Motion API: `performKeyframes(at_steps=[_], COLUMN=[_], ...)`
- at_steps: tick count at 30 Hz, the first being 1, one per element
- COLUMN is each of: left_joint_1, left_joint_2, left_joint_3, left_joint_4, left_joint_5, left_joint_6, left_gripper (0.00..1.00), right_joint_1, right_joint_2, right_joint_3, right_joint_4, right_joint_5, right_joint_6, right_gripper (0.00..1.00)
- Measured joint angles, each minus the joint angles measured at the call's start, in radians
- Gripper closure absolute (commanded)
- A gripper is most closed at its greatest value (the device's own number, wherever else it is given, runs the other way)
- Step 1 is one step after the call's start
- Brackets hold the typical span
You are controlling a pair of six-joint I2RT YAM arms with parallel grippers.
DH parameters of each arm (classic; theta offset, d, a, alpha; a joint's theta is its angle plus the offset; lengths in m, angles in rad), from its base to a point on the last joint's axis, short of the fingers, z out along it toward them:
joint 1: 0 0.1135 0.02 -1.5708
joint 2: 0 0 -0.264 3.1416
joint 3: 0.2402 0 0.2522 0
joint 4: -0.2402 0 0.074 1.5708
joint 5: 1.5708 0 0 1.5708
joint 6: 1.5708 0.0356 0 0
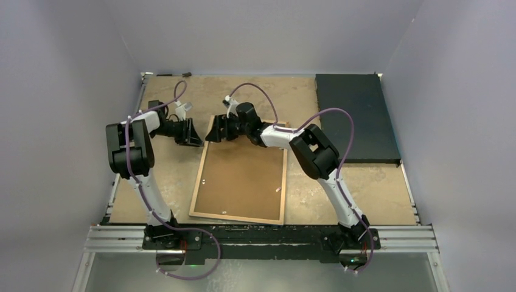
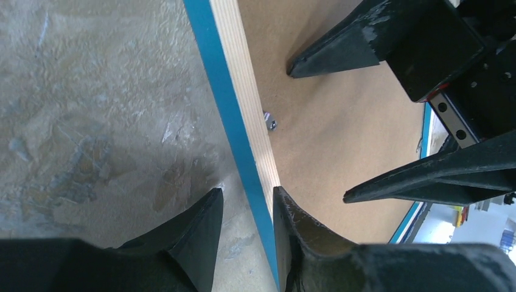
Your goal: Put the photo into the frame
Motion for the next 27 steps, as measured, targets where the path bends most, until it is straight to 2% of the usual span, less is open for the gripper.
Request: performKeyframes(at_steps=[3,12,27], left_joint_1=[0.000,-0.002,-0.010], left_joint_2=[0.000,0.051,0.052], left_joint_3=[0.006,0.016,0.019], left_joint_4=[0.011,0.033,0.034], left_joint_5=[0.015,0.056,0.073], left_joint_6=[-0.005,-0.035,-0.033], left_gripper=[0.67,0.82,0.82], right_joint_1=[0.003,0.007,0.015], right_joint_2=[0.015,0.046,0.047], right_joint_3=[0.023,0.051,0.052], right_joint_4=[0.005,0.028,0.029], right_joint_5=[-0.008,-0.031,-0.051], right_joint_6=[0.004,0.013,0.013], right_gripper=[0.18,0.21,0.23])
